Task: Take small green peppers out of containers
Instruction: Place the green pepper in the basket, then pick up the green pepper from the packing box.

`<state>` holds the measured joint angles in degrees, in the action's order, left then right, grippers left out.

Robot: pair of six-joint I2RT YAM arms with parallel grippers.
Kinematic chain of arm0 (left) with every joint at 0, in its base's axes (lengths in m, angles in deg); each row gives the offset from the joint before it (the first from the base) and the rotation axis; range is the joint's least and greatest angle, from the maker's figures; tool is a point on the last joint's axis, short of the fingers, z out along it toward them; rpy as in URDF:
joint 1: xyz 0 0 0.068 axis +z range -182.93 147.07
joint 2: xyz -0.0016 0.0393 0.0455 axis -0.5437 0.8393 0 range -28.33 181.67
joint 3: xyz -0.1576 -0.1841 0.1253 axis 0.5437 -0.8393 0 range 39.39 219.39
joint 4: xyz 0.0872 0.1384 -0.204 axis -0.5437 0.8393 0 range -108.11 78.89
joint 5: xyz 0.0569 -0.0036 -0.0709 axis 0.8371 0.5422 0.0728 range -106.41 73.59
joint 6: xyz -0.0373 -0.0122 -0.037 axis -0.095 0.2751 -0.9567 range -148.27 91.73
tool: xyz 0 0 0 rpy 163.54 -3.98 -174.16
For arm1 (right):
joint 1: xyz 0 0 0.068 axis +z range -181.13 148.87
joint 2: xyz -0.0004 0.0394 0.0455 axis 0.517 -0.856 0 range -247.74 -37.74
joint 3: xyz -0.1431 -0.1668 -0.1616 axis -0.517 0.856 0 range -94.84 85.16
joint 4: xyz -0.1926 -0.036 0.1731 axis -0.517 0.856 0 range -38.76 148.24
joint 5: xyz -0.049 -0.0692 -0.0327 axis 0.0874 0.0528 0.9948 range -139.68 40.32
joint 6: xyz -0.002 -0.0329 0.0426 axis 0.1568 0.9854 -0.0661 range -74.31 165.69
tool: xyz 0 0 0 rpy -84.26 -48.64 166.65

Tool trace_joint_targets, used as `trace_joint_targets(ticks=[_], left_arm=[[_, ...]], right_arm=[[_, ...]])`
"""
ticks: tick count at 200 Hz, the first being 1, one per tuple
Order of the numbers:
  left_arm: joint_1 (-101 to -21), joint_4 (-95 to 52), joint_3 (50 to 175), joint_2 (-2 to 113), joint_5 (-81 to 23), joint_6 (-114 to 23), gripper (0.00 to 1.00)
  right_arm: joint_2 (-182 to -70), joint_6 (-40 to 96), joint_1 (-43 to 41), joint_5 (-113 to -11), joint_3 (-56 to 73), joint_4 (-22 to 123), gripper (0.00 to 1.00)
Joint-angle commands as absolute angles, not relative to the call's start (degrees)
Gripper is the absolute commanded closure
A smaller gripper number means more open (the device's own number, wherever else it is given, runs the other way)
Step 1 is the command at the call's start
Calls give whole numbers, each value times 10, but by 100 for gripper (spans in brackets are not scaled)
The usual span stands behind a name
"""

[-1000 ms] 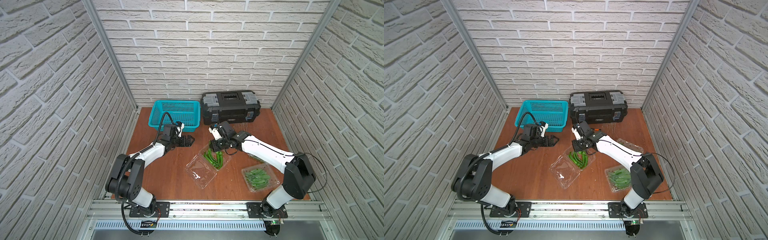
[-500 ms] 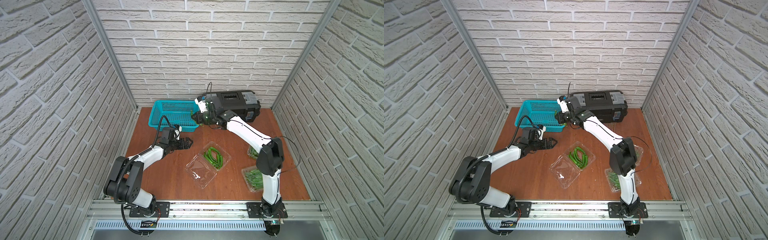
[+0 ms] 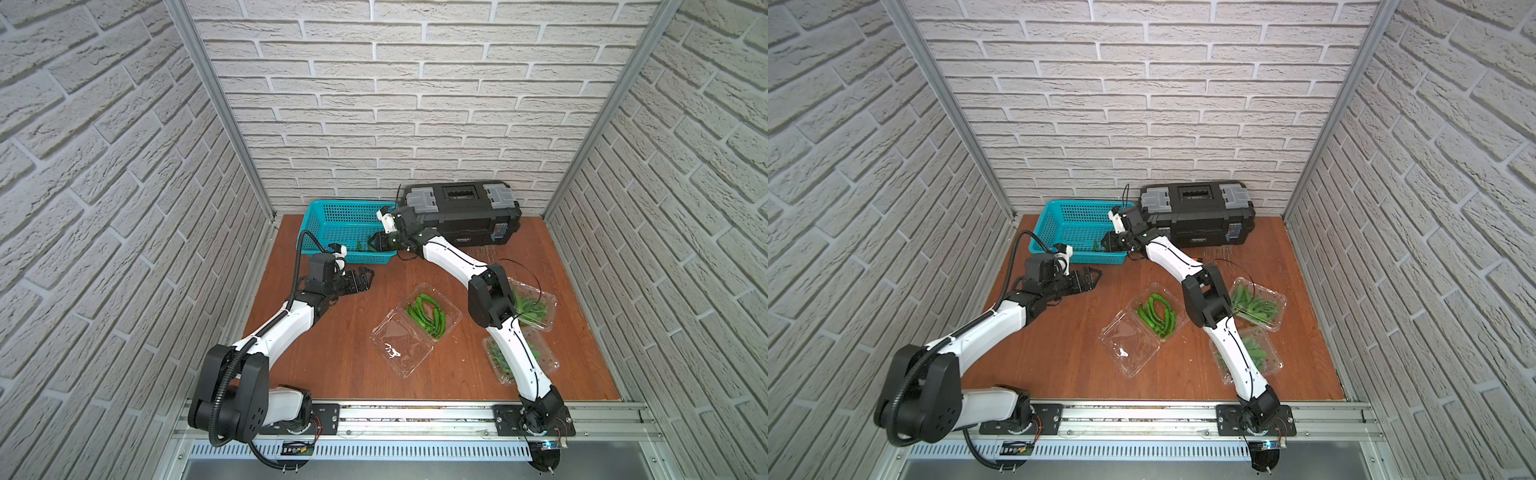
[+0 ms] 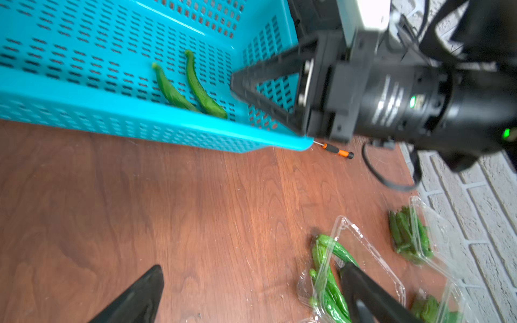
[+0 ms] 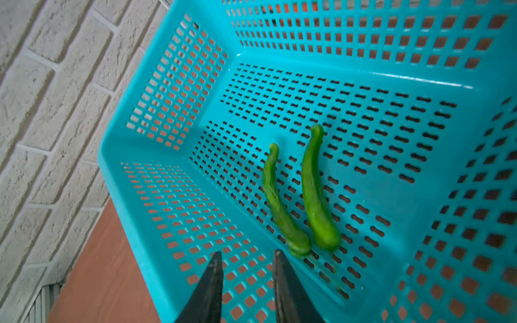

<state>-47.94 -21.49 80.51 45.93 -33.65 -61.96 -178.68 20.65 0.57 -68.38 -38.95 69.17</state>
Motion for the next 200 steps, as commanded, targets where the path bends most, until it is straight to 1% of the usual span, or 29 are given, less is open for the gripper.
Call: trace_joint_targets(ticks=[1,35,55,89,120,143,173,200], left_arm=[[-478,-207,811,451,-330,-607,2],[-480,-184,828,456,-342,-584,2],[-497,-157,854,469,-355,-551,2],[-570,-98,922,513,-387,-482,2],[-643,-5,1019,603,-432,-411,2],[-695,54,1092,676,-414,-351,2],[-731,102,1173,756,-418,-322,2],[-741,136,1221,798,-416,-307,2]], right_arm=[[-1716,220,20,-646,-315,684,69],[-1650,216,21,-621,-227,686,69],[-1606,223,20,-602,-206,684,68],[-1499,229,7,-549,-167,707,68],[-1388,204,-25,-500,-47,723,69],[-1327,189,-51,-481,43,749,70],[-1271,169,-78,-494,122,794,73],[-1241,162,-80,-543,175,831,75]])
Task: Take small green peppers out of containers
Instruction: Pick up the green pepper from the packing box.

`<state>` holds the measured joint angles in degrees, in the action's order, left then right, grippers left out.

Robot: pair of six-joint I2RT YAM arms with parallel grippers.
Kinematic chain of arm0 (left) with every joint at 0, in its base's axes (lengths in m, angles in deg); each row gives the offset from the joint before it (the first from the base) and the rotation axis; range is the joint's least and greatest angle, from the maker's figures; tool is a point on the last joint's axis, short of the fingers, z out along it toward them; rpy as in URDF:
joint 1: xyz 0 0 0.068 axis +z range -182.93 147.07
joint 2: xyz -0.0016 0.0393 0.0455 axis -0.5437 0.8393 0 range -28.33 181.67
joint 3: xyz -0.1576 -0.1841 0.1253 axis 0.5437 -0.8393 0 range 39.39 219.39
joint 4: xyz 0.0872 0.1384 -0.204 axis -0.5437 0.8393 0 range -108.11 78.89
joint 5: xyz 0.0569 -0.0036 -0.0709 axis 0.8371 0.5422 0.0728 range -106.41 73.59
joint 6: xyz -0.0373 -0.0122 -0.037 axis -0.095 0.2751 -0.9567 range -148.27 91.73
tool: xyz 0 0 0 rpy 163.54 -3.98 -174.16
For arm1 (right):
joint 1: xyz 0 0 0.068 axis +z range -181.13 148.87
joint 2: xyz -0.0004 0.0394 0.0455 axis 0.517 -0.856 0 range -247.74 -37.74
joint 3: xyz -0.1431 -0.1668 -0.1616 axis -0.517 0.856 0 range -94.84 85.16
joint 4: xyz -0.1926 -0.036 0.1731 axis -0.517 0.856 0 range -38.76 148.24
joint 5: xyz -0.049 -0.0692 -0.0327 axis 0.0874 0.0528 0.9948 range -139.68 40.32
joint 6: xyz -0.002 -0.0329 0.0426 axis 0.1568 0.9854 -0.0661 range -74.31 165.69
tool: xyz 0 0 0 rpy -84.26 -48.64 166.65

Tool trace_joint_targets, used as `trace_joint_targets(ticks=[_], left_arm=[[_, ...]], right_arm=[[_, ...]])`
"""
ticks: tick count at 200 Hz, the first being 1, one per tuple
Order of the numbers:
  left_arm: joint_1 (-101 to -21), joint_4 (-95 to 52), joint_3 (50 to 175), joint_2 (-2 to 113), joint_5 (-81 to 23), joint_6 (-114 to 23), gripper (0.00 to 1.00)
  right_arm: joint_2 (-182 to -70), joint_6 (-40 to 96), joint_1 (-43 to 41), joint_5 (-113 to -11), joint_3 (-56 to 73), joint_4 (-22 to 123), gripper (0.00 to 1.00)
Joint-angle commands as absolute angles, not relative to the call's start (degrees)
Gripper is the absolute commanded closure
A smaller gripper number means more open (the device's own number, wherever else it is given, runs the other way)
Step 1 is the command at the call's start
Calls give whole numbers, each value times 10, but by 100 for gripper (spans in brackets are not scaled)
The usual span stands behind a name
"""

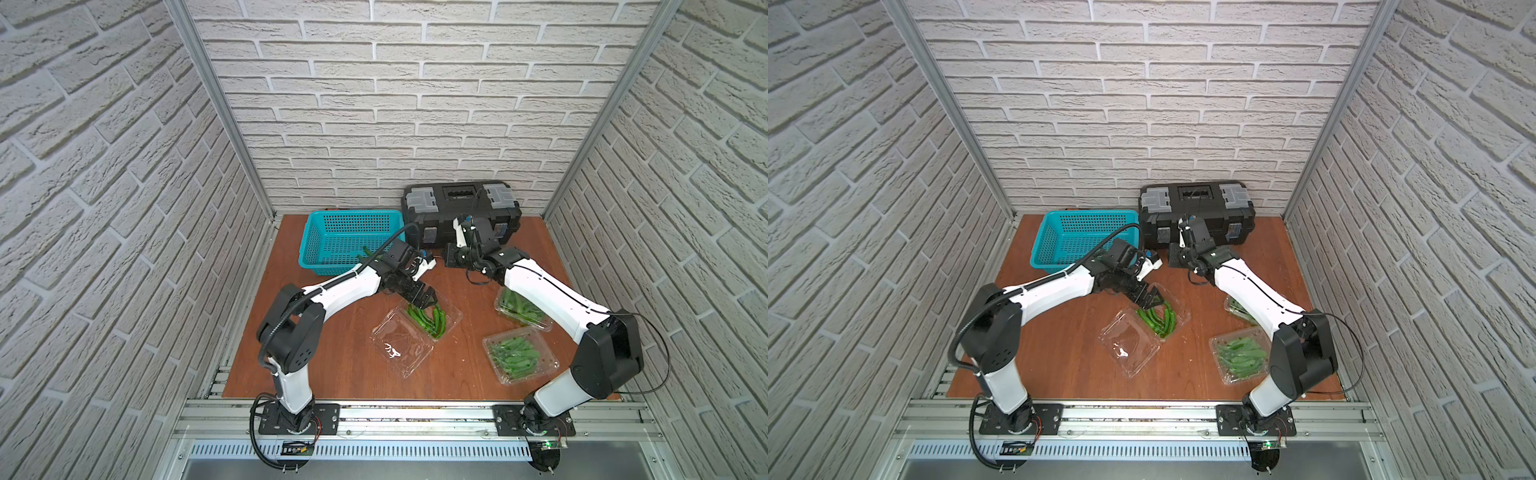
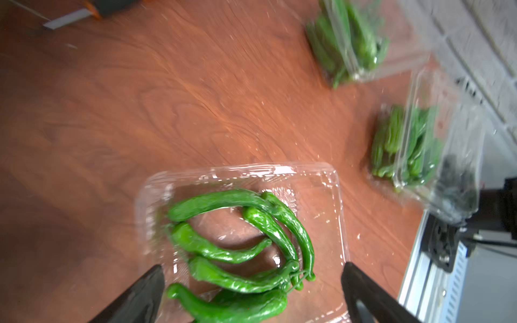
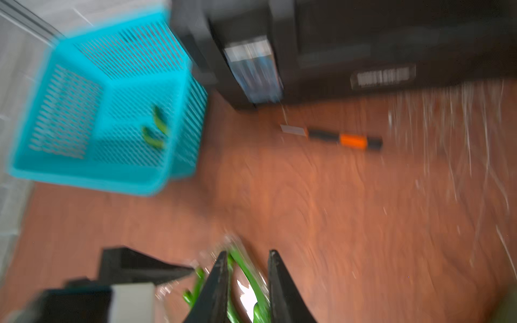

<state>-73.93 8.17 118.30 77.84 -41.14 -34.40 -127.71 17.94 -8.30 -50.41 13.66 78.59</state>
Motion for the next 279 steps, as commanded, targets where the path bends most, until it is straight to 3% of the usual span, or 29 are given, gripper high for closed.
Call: trace_joint_targets(ticks=[1,37,111,248,279], left_arm=[[-741,136,1221,799,-416,-307,2],[-734,105,1197,787,-415,-312,2],[-671,-10,1071,700,-352,-415,2],[-646,-47,1029,673,-323,-444,2],[-633,-54,1017,663,-315,-450,2]], right_arm=[[-1240,161,-80,-544,179,830,75],[-1218,187,-70,-578,243,851,76],[-1297,231,-17,-573,215,884,69],[-1434,215,53,-498,174,859,71],[-1459,216,61,-504,151,849,76]])
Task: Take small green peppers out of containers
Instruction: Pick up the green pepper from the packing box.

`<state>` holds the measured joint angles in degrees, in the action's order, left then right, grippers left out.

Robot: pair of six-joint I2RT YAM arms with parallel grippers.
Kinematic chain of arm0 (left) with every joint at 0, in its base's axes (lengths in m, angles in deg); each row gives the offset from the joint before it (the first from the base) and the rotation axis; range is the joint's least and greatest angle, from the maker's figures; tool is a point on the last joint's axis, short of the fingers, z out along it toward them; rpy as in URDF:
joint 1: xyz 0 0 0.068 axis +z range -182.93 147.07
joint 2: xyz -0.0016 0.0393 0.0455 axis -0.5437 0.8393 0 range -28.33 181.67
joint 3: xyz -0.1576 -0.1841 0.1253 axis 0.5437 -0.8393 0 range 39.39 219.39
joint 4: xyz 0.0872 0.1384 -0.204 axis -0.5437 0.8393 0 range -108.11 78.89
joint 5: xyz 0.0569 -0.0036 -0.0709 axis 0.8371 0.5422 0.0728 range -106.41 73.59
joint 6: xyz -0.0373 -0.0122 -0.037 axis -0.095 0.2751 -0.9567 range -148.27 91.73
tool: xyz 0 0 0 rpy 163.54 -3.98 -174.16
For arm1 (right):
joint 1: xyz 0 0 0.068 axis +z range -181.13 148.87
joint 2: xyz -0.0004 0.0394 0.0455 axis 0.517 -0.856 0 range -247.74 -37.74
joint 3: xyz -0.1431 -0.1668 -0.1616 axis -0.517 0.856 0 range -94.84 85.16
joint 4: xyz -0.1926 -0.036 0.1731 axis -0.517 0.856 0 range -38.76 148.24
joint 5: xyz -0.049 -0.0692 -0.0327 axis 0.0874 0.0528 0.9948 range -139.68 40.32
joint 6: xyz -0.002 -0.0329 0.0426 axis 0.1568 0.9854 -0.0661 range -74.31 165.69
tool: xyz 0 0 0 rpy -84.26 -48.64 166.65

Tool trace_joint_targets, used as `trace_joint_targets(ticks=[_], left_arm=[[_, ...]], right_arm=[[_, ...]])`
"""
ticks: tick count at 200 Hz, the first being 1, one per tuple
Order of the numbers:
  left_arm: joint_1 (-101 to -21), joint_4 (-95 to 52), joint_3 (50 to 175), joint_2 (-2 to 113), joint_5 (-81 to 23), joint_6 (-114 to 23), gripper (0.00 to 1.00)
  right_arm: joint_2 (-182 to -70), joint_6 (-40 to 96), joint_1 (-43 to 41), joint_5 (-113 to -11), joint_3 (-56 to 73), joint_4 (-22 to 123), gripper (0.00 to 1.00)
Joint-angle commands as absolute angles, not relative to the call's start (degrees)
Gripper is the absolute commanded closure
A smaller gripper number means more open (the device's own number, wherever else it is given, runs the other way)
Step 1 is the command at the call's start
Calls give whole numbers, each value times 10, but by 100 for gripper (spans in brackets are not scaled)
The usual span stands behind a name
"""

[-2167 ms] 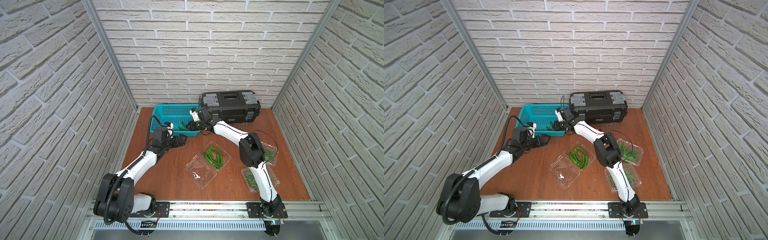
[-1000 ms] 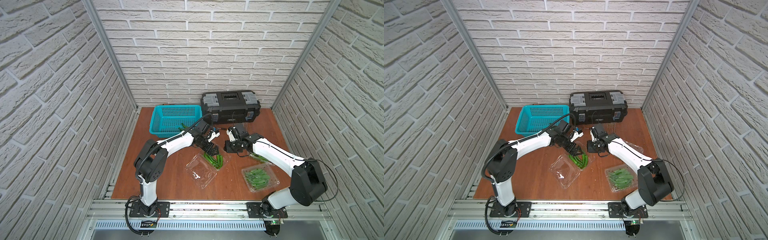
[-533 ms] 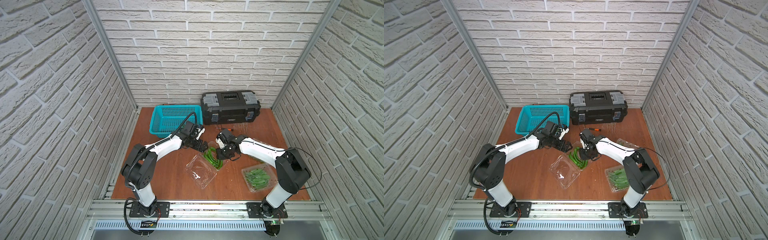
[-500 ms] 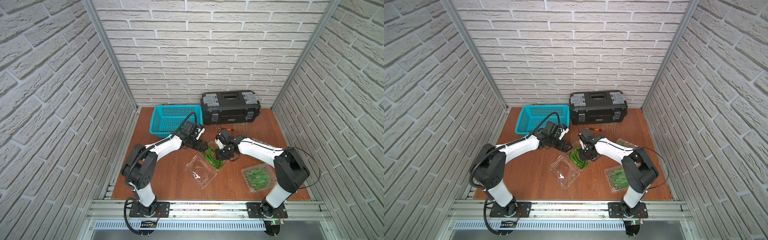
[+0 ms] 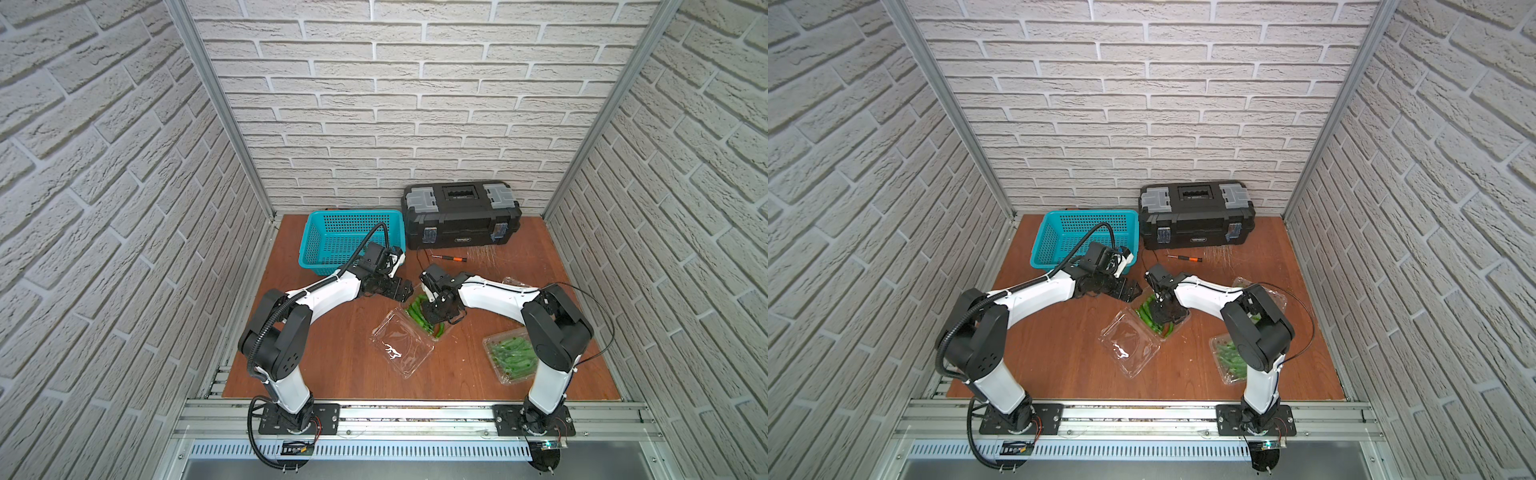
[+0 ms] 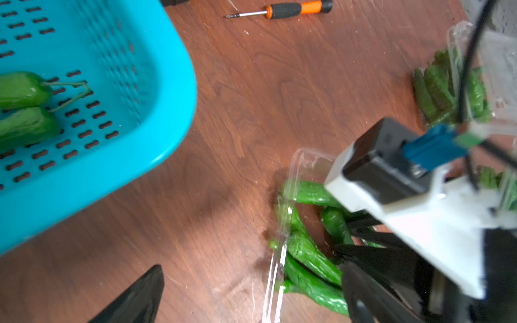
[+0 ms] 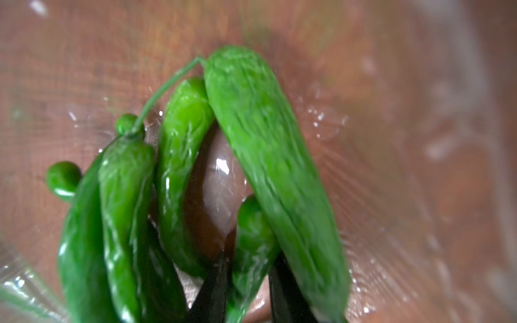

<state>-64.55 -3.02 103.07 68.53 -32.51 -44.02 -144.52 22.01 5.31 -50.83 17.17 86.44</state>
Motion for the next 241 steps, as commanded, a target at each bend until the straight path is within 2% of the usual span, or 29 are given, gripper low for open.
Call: trace_joint_targets(ticks=[1,31,83,162,197,241], left_arm=[[-633,-54,1017,662,-314,-450,2],[-611,-71,995,645,-292,-470,2],[-569,-134,944,599,-297,-515,2],[-547,-203,883,517,-292,-529,1],[-543,-198,869,506,-290,-529,2],[-543,-177,848,483,-290,-526,2]], right_arm=[[-1459,217,61,-504,150,849,77],[-1476,232,64,-525,116,837,83],[-1472,262,64,-568,67,813,85],[-1375,291,62,-517,70,847,88],[-1372,323,56,-507,-3,875,88],[-1443,361,42,-518,-162,861,88]])
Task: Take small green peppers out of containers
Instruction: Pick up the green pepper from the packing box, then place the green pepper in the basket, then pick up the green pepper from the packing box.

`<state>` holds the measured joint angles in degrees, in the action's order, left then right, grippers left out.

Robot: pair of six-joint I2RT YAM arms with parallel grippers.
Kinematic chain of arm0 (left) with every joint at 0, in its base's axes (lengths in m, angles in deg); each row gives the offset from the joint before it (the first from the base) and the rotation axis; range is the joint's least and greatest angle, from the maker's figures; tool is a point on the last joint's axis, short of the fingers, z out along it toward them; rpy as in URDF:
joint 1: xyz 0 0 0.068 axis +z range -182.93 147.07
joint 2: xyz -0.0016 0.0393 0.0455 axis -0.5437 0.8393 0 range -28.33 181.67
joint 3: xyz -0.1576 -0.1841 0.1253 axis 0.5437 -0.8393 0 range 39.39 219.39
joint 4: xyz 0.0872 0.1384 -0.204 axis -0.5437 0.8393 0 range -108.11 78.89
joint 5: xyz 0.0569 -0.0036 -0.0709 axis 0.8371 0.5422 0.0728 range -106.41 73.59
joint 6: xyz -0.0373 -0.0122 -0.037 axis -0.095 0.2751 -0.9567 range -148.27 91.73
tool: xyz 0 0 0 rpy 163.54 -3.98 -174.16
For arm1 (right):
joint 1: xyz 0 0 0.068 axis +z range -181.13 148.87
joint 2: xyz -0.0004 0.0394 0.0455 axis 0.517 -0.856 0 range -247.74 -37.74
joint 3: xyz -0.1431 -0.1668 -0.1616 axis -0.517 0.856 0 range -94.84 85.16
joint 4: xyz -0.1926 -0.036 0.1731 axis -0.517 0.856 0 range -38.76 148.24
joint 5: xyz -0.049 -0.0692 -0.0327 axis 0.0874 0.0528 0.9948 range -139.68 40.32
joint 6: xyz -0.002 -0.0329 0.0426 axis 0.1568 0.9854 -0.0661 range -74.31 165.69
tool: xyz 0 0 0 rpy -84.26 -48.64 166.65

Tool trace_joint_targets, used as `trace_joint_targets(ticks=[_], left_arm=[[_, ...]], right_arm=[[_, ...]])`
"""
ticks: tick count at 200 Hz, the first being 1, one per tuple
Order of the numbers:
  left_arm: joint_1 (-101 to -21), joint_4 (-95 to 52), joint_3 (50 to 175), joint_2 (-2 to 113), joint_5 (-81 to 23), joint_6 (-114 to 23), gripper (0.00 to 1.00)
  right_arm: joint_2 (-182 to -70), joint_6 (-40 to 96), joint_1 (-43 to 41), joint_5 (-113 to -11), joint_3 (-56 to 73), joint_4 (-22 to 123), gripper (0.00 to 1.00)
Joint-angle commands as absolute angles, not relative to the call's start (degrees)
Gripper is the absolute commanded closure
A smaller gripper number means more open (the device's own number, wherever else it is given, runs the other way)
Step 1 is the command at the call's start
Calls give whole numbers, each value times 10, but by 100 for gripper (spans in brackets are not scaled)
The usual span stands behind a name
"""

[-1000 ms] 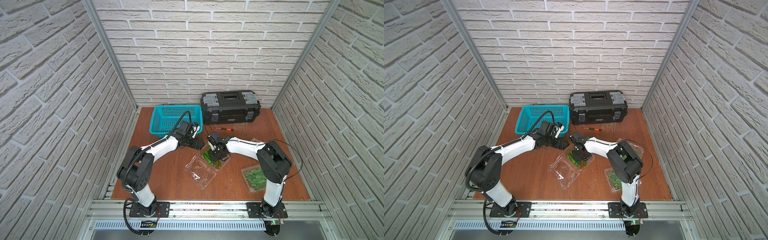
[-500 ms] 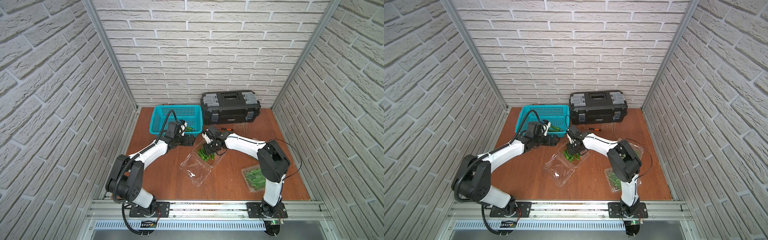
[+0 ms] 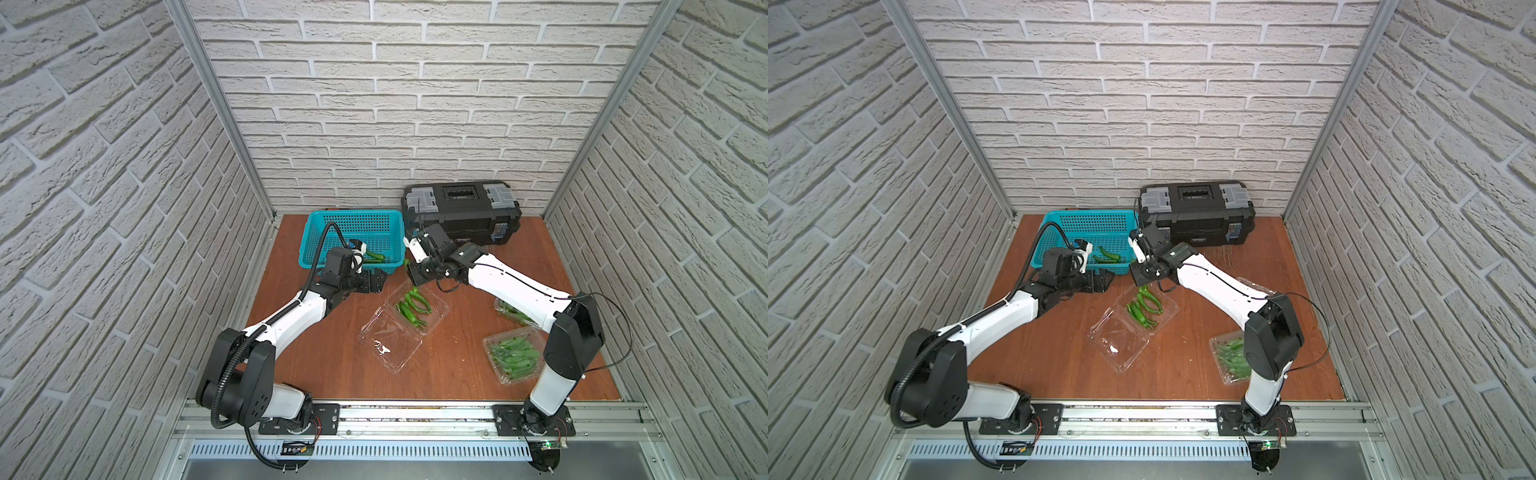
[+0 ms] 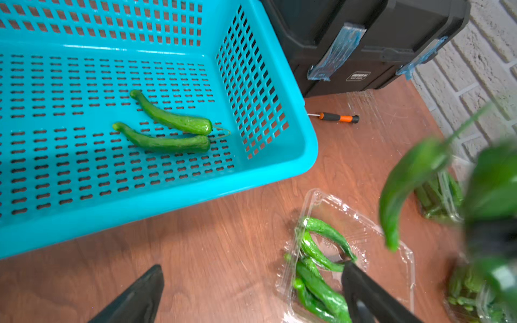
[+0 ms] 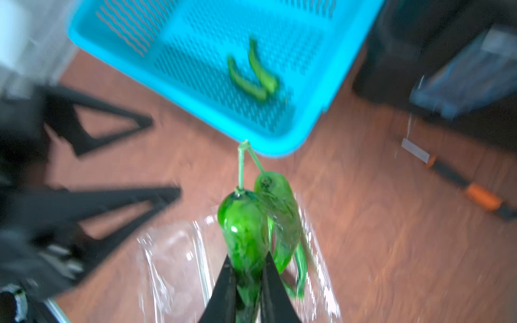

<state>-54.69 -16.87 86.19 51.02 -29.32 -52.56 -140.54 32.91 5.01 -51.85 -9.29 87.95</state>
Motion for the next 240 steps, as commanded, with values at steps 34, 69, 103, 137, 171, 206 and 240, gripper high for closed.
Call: trace_joint_targets(ticks=[34,69,103,137,171,206,240], left_arm=[[-561,-136,844,471,-289,-499,2],[-601,-109,867,484,-305,-467,2],[-654,-49,943,555,-330,-414,4],[-711,13,1026,648,-349,-359,4],[-724,55,1095,721,-379,-335,14],[-725,97,1130,754,-357,-337,17],[-726,130,1130,760,-350,-347,22]], right_arm=[[-1558,342,19,-565,-280,823,88],[-1643,302,2,-622,-397,838,71],[-1563,253,-27,-613,-276,794,72],[-1425,221,-59,-593,-63,724,74],[-1342,233,-67,-549,48,748,74],[-1301,232,-78,-529,105,767,75],[-1294,233,-80,-527,119,772,75]])
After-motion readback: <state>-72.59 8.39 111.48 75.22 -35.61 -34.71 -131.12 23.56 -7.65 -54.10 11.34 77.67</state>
